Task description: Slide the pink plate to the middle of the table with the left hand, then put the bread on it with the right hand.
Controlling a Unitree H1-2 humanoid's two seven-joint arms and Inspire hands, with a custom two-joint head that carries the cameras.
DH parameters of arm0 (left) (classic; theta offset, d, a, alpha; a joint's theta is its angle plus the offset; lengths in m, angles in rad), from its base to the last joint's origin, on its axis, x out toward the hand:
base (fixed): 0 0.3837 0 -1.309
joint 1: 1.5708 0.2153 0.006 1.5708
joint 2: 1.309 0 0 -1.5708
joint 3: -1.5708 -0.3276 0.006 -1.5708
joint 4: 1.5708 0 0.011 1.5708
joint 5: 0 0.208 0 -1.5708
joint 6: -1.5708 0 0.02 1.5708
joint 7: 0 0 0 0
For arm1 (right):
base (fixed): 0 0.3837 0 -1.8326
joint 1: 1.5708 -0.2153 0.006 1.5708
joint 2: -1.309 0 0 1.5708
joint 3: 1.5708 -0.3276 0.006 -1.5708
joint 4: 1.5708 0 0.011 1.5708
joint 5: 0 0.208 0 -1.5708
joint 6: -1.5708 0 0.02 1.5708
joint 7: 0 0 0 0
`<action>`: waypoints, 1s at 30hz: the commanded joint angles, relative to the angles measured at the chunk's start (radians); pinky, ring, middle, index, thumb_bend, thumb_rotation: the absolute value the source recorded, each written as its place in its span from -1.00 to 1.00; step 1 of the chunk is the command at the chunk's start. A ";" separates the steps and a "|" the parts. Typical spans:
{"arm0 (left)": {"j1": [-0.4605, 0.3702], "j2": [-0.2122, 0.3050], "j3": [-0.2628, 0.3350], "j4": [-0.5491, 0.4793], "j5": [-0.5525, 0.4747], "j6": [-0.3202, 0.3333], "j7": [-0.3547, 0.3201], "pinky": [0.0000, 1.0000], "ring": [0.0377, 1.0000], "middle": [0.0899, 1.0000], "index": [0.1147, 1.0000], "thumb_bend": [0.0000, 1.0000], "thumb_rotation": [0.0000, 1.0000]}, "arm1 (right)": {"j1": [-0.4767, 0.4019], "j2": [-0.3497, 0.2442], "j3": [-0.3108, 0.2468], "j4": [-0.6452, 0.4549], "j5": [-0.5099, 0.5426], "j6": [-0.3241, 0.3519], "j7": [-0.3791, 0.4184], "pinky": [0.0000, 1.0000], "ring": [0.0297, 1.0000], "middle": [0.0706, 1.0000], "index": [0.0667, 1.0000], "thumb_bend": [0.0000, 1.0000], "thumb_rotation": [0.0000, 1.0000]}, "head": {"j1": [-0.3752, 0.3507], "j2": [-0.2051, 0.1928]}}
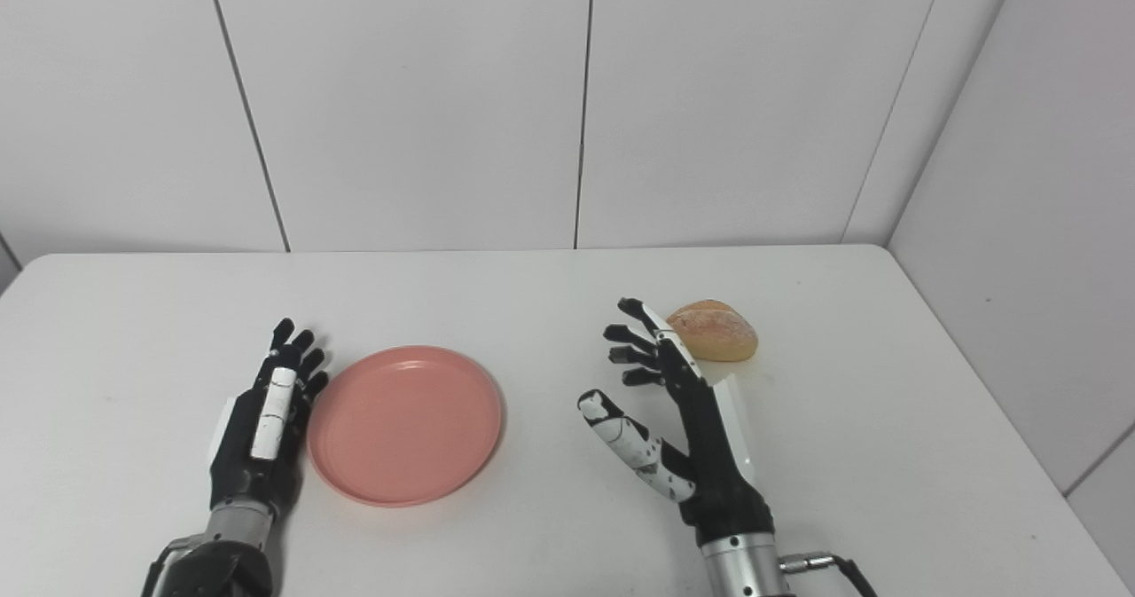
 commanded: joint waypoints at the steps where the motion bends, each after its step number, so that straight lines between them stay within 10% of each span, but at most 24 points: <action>1: -0.011 -0.005 0.002 -0.007 -0.014 -0.012 -0.007 0.94 0.93 0.97 0.97 0.75 0.56 | -0.064 -0.071 0.006 -0.033 -0.123 -0.042 0.022 0.42 0.54 0.59 0.71 0.85 0.38 | 0.000 -0.003; 12: -0.010 -0.008 0.004 -0.001 -0.020 -0.015 -0.006 0.92 0.89 0.93 0.96 0.75 0.53 | -0.255 -0.226 -0.031 -0.053 -0.214 0.119 0.304 0.77 0.77 0.79 0.70 1.00 -0.12 | -0.001 -0.017; 30: -0.015 0.001 0.004 0.018 -0.037 -0.024 -0.014 0.94 0.84 0.91 0.96 0.64 0.50 | -0.492 -0.459 -0.022 0.112 -0.340 0.189 0.611 0.63 0.77 0.78 0.63 1.00 -0.43 | -0.006 -0.021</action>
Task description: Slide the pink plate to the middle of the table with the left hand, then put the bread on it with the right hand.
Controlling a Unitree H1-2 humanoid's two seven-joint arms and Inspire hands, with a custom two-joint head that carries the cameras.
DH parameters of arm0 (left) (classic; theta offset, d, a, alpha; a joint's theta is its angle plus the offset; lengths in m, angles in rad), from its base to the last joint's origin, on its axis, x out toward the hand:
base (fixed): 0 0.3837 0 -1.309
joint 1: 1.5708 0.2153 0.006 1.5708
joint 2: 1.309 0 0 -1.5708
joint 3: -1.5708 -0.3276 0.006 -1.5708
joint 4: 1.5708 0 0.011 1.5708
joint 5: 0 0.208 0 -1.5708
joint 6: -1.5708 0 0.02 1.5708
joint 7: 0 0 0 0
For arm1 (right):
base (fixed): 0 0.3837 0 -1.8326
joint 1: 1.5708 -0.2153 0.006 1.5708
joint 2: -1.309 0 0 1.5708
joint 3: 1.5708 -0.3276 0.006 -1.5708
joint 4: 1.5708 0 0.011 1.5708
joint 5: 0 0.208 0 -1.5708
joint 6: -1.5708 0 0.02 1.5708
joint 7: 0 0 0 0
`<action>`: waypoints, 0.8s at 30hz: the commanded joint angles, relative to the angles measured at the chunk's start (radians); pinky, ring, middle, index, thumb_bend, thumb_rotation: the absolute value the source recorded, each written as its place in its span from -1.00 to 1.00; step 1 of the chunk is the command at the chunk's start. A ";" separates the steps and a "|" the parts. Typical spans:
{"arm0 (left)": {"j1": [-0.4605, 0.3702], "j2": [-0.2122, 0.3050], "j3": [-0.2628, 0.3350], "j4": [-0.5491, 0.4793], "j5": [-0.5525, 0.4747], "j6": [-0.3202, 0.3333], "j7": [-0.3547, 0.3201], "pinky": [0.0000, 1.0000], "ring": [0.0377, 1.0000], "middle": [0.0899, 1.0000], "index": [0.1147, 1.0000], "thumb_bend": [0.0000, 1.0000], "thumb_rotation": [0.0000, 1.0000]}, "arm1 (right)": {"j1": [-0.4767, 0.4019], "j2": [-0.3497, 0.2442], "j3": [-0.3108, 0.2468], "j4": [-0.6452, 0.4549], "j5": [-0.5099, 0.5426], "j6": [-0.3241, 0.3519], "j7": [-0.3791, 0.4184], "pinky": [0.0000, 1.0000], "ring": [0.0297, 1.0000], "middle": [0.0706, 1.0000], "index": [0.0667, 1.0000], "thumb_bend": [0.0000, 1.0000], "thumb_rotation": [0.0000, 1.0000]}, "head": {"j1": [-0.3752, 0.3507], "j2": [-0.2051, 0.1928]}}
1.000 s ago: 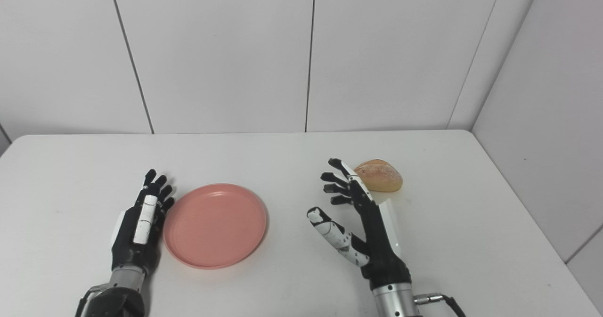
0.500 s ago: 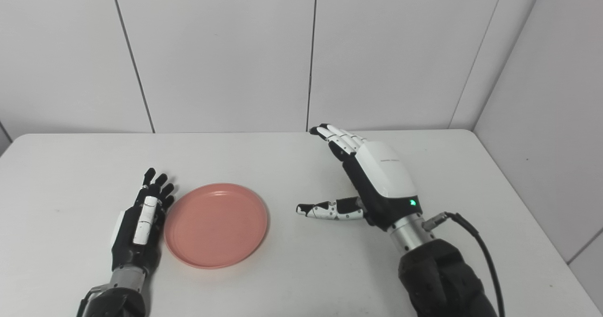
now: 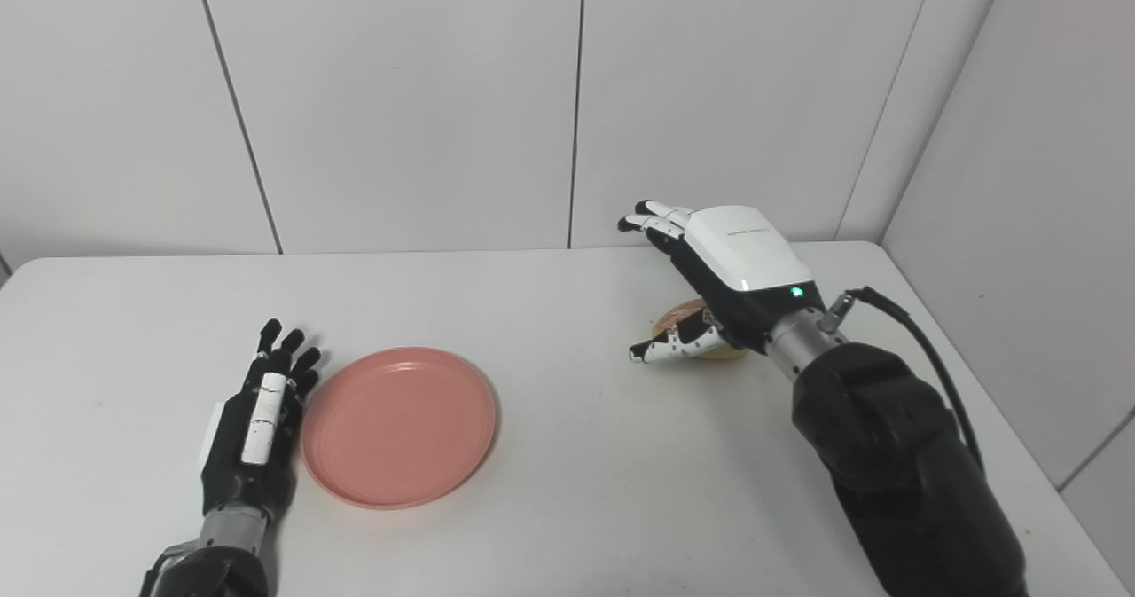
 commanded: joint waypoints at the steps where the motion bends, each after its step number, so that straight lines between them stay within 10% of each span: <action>1: -0.013 0.003 -0.001 0.005 -0.004 -0.004 -0.011 0.93 0.84 0.91 0.96 0.62 0.50 | -0.073 -0.044 -0.007 0.011 -0.018 0.027 0.022 0.64 0.77 0.77 0.63 1.00 -0.44 | 0.001 0.000; 24: -0.003 -0.003 -0.008 -0.007 0.005 -0.010 -0.002 0.79 0.80 0.89 0.95 0.61 0.47 | -0.285 -0.106 0.086 0.457 0.078 0.025 0.121 0.28 0.54 0.64 0.60 1.00 -0.59 | 0.015 0.007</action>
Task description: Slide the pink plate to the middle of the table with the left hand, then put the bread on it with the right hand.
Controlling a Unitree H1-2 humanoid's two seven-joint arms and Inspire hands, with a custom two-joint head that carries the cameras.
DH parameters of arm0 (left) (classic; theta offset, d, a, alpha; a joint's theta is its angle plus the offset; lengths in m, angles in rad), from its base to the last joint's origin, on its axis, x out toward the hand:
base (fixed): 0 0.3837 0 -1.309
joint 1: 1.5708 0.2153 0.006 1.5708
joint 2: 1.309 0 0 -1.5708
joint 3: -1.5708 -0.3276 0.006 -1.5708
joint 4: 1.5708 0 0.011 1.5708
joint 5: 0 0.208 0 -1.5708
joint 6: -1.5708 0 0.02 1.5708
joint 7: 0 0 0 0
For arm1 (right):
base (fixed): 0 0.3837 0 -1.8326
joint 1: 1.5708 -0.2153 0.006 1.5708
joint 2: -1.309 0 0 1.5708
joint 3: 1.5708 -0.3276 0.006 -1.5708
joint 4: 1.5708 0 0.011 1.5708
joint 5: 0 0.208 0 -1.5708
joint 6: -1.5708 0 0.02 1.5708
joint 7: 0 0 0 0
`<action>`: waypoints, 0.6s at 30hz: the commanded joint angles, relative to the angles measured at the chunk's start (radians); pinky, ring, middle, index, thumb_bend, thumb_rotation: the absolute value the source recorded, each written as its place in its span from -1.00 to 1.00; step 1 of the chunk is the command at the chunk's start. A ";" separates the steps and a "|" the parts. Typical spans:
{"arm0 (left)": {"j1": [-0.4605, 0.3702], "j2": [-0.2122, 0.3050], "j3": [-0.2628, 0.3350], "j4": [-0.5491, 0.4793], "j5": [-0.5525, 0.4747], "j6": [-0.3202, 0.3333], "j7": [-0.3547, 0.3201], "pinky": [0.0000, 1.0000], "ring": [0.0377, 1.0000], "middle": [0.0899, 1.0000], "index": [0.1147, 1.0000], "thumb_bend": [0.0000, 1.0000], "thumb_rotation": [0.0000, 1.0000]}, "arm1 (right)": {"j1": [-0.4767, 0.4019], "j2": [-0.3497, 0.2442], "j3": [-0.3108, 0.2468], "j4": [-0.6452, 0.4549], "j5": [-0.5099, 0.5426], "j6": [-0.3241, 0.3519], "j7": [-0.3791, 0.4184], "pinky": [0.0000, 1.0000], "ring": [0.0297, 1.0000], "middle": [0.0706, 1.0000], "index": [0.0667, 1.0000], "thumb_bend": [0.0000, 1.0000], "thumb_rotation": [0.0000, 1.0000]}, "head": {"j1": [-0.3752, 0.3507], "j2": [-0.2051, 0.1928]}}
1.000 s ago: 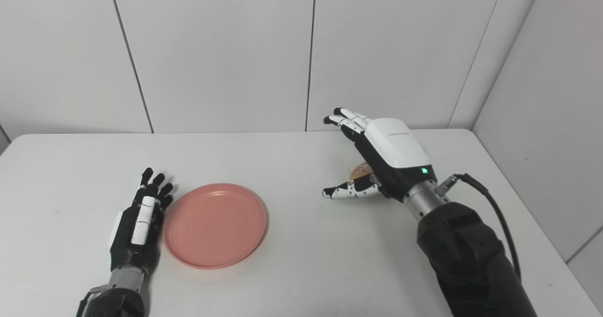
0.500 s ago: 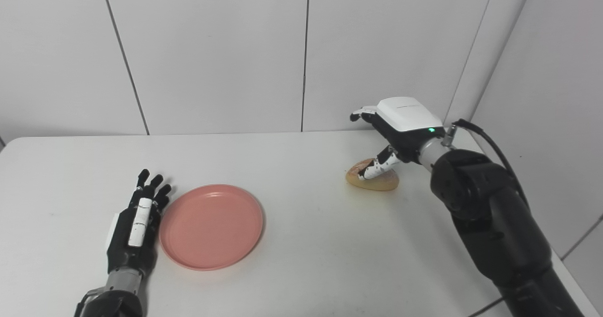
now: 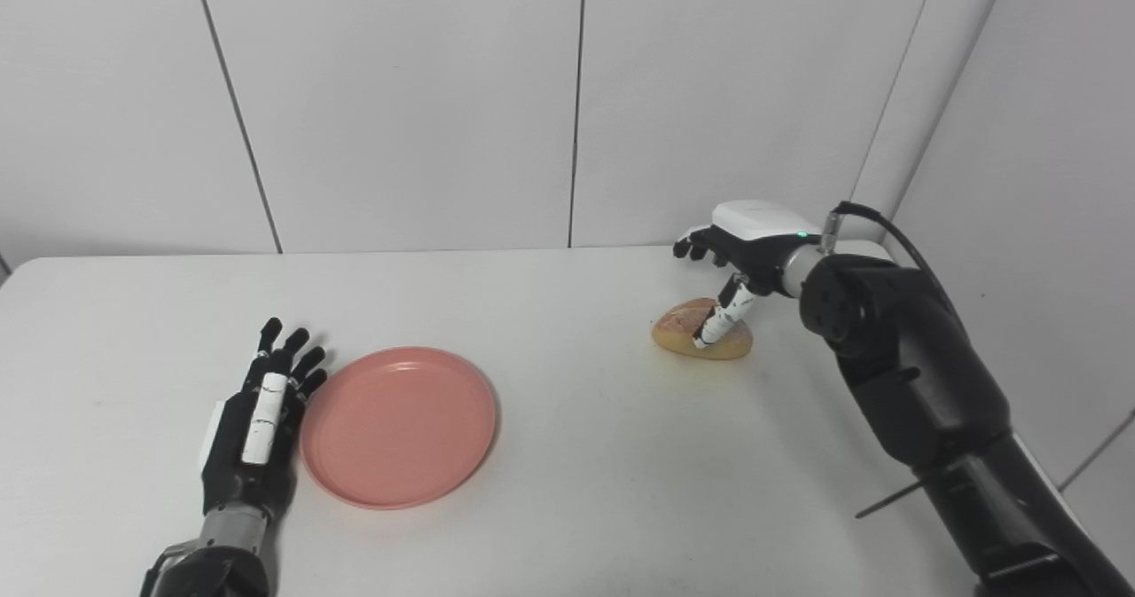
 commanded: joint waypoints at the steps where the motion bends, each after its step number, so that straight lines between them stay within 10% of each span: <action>1: -0.003 -0.003 -0.004 -0.009 0.004 -0.001 -0.003 0.79 0.80 0.89 0.95 0.61 0.47 | -0.057 -0.023 -0.001 0.008 0.008 0.013 -0.034 0.29 0.54 0.64 0.60 1.00 -0.60 | 0.003 0.001; 18: 0.004 -0.013 -0.009 -0.011 0.000 0.002 -0.004 0.80 0.78 0.89 0.99 0.58 0.46 | -0.049 -0.023 0.069 0.140 0.028 -0.020 -0.139 0.36 0.65 0.75 0.66 1.00 -0.57 | 0.014 0.008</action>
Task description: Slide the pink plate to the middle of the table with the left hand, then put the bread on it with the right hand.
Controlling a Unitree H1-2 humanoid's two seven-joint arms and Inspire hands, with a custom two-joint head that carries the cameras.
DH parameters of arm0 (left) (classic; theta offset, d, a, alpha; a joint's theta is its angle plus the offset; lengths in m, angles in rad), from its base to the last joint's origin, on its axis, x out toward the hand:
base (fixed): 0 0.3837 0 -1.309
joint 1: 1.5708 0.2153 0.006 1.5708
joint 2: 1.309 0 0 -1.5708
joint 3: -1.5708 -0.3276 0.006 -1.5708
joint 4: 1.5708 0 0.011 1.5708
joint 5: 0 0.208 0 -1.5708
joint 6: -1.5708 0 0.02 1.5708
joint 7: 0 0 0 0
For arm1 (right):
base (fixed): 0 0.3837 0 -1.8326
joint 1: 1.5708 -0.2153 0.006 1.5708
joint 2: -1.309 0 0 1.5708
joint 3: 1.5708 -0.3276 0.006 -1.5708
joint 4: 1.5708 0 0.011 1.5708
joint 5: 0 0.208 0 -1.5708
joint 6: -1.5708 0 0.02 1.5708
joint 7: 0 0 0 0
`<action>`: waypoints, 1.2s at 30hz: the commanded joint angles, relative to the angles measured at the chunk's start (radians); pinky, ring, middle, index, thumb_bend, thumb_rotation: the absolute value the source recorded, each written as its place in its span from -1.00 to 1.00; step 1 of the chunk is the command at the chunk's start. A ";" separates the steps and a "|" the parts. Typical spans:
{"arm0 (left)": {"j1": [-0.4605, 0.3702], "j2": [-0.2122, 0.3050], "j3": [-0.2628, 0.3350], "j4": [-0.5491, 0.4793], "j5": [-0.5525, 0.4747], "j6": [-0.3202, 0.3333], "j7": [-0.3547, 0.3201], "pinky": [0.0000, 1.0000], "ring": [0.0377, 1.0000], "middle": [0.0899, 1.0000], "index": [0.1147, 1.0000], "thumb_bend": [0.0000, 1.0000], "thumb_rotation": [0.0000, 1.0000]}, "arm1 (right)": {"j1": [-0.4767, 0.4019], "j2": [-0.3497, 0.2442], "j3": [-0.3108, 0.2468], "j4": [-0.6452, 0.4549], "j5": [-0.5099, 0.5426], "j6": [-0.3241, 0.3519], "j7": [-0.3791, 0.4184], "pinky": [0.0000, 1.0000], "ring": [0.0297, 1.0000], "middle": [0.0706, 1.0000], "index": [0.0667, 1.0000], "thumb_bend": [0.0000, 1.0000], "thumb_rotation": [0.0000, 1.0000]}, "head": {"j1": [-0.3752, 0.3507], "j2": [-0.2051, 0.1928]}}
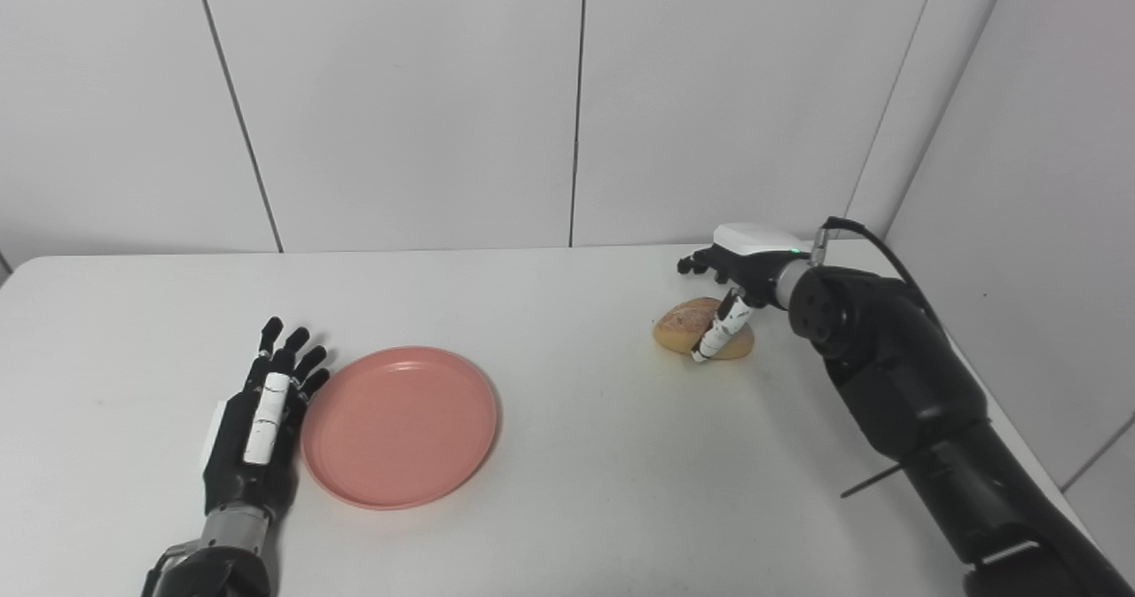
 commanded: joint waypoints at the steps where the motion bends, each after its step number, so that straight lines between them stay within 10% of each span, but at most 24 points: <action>1: 0.003 -0.012 -0.007 -0.010 0.000 0.004 -0.003 0.80 0.77 0.89 0.99 0.59 0.45 | -0.041 -0.030 -0.002 0.006 -0.006 -0.022 -0.047 0.37 0.66 0.75 0.66 1.00 -0.56 | 0.003 0.002; 25: 0.014 -0.021 -0.010 -0.027 -0.006 0.020 -0.007 0.85 0.76 0.88 1.00 0.55 0.40 | -0.048 -0.010 0.077 0.120 0.038 -0.069 -0.148 0.25 0.42 0.51 0.53 0.98 -0.65 | 0.016 0.015; 32: 0.012 -0.019 -0.005 -0.022 -0.008 0.022 -0.005 0.85 0.75 0.86 0.97 0.54 0.38 | -0.034 0.000 0.067 0.142 0.060 -0.153 -0.265 -0.14 -0.04 0.07 0.31 0.69 -0.85 | 0.017 0.019; 34: 0.014 -0.021 -0.005 -0.028 -0.009 0.027 -0.003 0.85 0.74 0.84 0.97 0.52 0.37 | -0.030 0.002 0.064 0.143 0.061 -0.167 -0.292 -0.21 -0.11 -0.11 0.13 0.18 -0.98 | 0.018 0.021; 36: 0.014 -0.022 -0.004 -0.027 -0.010 0.029 -0.002 0.85 0.74 0.84 0.97 0.52 0.36 | -0.025 0.004 0.060 0.145 0.059 -0.185 -0.328 -0.28 -0.18 -0.17 0.02 0.09 -0.99 | 0.018 0.021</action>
